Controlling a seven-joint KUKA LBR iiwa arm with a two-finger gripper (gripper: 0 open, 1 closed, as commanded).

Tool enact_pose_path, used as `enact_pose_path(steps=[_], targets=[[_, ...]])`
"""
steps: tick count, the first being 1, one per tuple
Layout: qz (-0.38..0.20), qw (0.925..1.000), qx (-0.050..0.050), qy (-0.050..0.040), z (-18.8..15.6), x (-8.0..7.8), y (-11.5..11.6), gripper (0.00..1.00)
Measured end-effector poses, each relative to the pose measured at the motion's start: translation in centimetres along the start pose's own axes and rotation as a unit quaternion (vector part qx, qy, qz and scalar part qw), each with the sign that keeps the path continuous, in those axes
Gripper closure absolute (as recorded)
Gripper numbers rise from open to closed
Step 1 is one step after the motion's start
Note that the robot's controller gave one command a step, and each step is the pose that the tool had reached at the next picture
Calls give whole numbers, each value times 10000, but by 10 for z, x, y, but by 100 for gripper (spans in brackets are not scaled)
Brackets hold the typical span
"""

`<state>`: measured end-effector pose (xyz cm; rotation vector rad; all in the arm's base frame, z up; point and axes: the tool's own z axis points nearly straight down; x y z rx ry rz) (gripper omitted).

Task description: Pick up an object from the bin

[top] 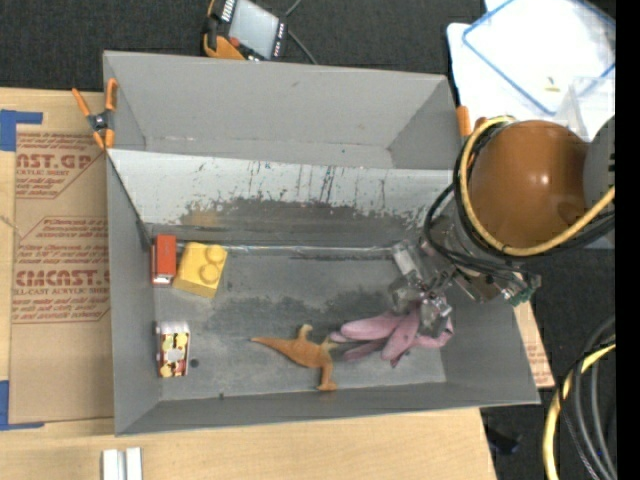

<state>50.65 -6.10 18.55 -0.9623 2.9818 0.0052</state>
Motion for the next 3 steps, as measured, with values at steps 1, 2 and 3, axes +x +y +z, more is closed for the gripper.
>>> enact_pose_path(steps=[1,2,3], targets=[[603,9982,7,-37,-25,-5,-3,100],[251,9997,-5,-11,-136,-20,-11,100],[291,9995,63,-90,-143,-20,-14,100]])
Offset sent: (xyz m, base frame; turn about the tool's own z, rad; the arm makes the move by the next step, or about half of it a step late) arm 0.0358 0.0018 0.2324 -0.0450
